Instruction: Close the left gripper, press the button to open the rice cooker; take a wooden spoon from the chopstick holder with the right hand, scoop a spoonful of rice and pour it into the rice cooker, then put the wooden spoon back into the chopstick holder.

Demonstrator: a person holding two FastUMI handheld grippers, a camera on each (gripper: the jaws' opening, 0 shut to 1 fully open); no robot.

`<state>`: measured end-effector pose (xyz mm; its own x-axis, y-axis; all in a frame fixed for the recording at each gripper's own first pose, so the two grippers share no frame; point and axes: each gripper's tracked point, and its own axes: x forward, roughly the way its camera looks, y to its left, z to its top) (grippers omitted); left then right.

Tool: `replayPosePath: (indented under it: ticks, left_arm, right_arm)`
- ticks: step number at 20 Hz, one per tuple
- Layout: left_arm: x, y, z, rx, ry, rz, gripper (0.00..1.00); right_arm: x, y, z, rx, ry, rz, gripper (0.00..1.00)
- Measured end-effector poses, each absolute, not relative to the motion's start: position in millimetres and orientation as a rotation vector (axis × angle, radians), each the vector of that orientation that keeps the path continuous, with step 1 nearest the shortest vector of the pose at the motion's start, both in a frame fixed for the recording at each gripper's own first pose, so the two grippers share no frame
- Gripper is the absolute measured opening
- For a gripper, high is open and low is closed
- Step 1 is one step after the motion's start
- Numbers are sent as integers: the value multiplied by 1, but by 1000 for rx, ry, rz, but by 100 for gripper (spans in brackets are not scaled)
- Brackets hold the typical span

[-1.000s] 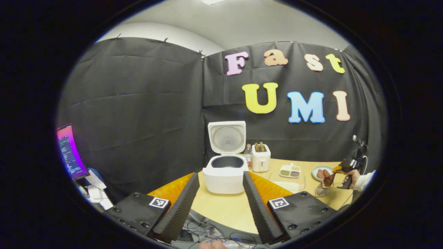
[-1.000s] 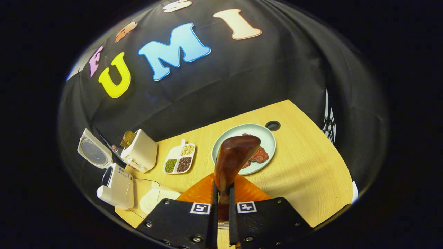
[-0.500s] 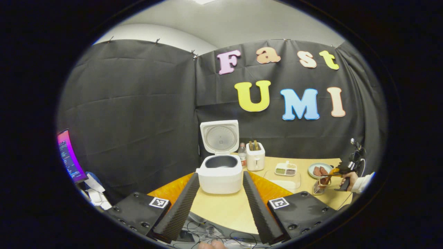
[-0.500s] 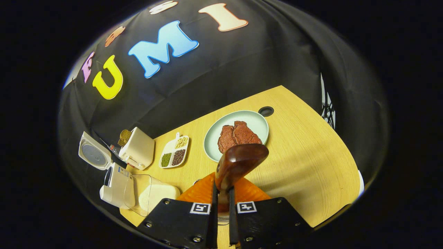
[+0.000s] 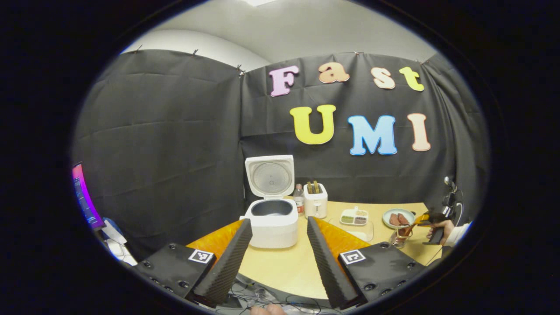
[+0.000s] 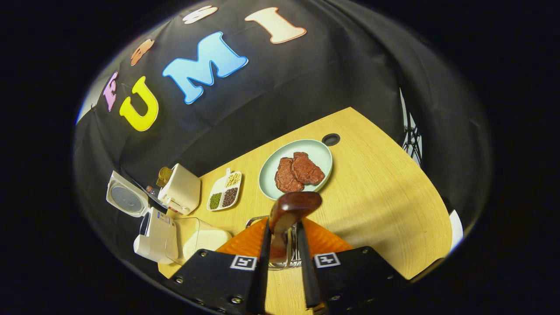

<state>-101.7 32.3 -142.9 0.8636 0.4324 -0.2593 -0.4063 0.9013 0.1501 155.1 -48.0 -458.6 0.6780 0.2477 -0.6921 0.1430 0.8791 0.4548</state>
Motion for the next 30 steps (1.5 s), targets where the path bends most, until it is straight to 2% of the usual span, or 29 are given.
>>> replayPosePath:
  ticks: [1,2,4,6,7,10,15,19,22,23,24,25,27,28,30]
  left_arm:
    - [-99,33,-141,91,286,433,89]
    - [-96,36,-140,91,278,426,84]
    - [-85,44,-138,88,263,408,84]
    - [-72,57,-133,86,242,388,84]
    - [-63,65,-130,82,226,376,84]
    - [-30,100,-129,42,187,334,84]
    - [39,166,-110,-19,119,261,84]
    - [116,221,-96,-33,79,234,85]
    - [186,258,-99,-27,89,253,91]
    - [209,270,-104,-17,107,267,86]
    - [230,279,-113,-17,133,276,86]
    - [249,284,-117,-29,141,274,92]
    - [283,294,-123,-46,141,283,91]
    - [295,298,-122,-42,136,293,95]
    - [320,308,-121,-22,117,312,92]
  right_arm:
    - [149,-47,-454,520,840,67,40]
    - [144,-48,-449,527,837,67,41]
    - [137,-52,-435,540,813,51,43]
    - [126,-55,-424,553,815,16,63]
    - [121,-56,-418,550,808,-1,80]
    - [103,-62,-408,527,805,-70,88]
    - [60,-36,-374,556,775,-133,87]
    - [23,19,-348,586,761,-98,87]
    - [-2,47,-331,594,744,-93,88]
    - [-8,53,-328,580,743,-100,88]
    - [-15,59,-326,560,746,-98,88]
    - [-21,62,-324,534,752,-99,88]
    - [-30,65,-323,508,771,-108,87]
    - [-33,69,-322,514,775,-110,88]
    - [-38,73,-321,514,783,-116,88]
